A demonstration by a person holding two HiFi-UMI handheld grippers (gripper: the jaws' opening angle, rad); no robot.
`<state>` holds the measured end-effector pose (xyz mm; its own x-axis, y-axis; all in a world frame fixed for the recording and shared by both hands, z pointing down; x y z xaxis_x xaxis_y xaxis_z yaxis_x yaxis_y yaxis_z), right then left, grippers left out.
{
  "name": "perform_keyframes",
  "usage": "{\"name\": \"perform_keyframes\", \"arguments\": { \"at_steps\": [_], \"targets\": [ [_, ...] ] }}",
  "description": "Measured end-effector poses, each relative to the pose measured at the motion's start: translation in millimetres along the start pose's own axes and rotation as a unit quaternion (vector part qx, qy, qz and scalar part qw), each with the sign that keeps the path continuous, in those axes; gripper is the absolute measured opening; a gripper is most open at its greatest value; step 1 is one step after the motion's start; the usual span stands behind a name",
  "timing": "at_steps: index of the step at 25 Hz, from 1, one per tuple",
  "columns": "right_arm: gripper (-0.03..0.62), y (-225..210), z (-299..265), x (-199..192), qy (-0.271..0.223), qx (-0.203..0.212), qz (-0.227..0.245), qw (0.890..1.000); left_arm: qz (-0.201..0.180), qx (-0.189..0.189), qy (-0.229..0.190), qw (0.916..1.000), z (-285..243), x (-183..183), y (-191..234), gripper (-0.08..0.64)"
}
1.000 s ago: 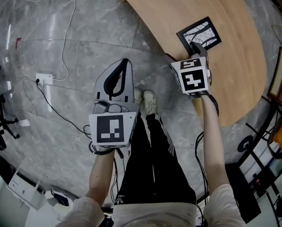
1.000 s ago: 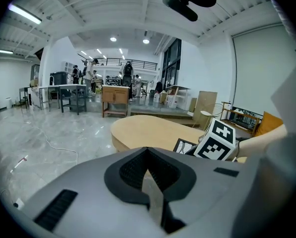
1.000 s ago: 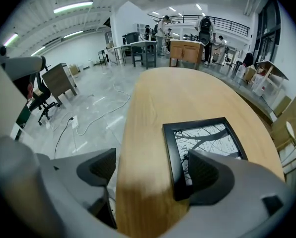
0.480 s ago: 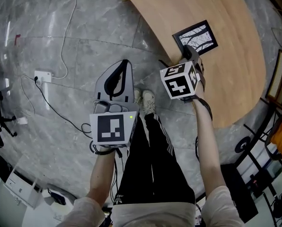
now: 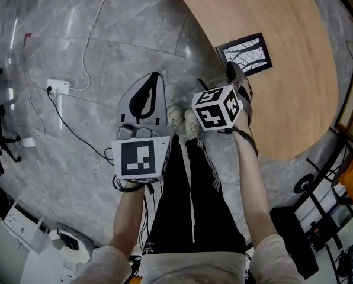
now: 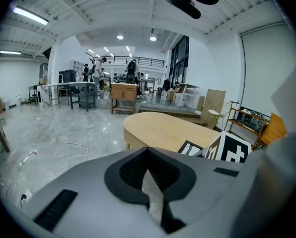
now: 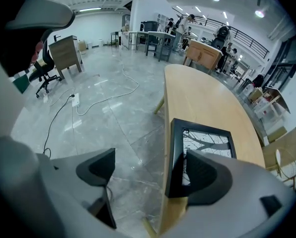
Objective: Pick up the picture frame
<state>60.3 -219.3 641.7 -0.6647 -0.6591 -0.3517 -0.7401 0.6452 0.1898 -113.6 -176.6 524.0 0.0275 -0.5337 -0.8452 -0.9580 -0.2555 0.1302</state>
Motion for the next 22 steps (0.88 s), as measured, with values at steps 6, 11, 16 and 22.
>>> {"name": "perform_keyframes", "arguments": {
  "at_steps": [6, 11, 16, 22],
  "targets": [
    [0.451, 15, -1, 2, 0.023, -0.02, 0.026, 0.999, 0.003, 0.009, -0.001, 1.0, 7, -4, 14, -0.002],
    [0.212, 20, 4, 0, 0.026, -0.1, 0.045, 0.994, 0.002, 0.011, 0.0, 0.9999, 12, -7, 24, -0.002],
    [0.107, 24, 6, 1, 0.033, -0.149, 0.07, 0.986, -0.006, 0.016, 0.018, 0.9997, 17, -12, 34, -0.002],
    [0.089, 28, 6, 0, 0.036, -0.163, 0.079, 0.983, -0.003, 0.013, 0.013, 0.9998, 15, -10, 33, -0.002]
  ]
}}
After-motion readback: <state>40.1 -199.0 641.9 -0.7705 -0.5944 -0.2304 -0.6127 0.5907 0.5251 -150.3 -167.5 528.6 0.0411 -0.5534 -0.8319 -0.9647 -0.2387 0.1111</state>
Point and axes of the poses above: the fingertips, and each gripper's own axes: z backward along the fingers, y to its left, x out of its top, the point moved 10 cm from there along z, backward along the fingers, and after that the axes turned 2 degrees about z, right-handed, at the moved point
